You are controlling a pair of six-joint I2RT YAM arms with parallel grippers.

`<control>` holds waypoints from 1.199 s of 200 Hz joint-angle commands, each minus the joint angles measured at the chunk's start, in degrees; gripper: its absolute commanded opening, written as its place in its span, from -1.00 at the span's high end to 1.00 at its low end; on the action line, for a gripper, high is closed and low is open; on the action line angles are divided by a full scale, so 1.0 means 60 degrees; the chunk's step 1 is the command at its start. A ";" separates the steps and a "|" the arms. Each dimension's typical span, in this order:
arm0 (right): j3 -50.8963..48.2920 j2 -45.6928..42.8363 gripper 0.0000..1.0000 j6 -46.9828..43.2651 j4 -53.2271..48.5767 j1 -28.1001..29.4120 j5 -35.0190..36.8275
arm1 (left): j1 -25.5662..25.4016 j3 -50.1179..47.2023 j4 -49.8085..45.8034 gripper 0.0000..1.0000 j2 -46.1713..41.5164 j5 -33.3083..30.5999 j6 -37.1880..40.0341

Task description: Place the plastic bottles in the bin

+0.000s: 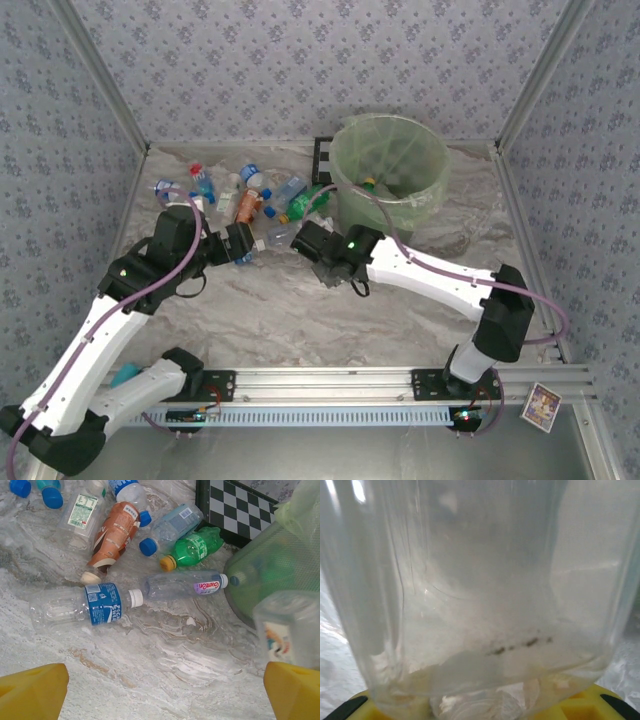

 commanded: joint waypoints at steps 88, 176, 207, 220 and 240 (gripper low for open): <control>0.4625 -0.0204 0.30 0.0115 -0.2004 -0.1067 0.1276 | 0.0062 -0.0126 0.0445 -0.99 -0.1078 0.0427 0.1186; 0.5945 0.0520 0.28 0.0652 -0.2933 -0.3875 0.0274 | 0.0059 0.0121 0.0491 -0.99 -0.1220 0.0655 0.2083; 0.6164 0.0884 0.28 0.0675 -0.3144 -0.4447 -0.0099 | 0.0059 0.0109 0.0514 -1.00 -0.1183 0.0690 0.2187; 0.6237 0.1059 0.29 0.0647 -0.3207 -0.4588 -0.0247 | 0.0059 0.0098 0.0527 -0.99 -0.1160 0.0690 0.2229; 0.6384 0.1334 0.29 0.0590 -0.3377 -0.4673 -0.0327 | 0.0052 0.0124 0.0538 -1.00 -0.1128 0.0661 0.2260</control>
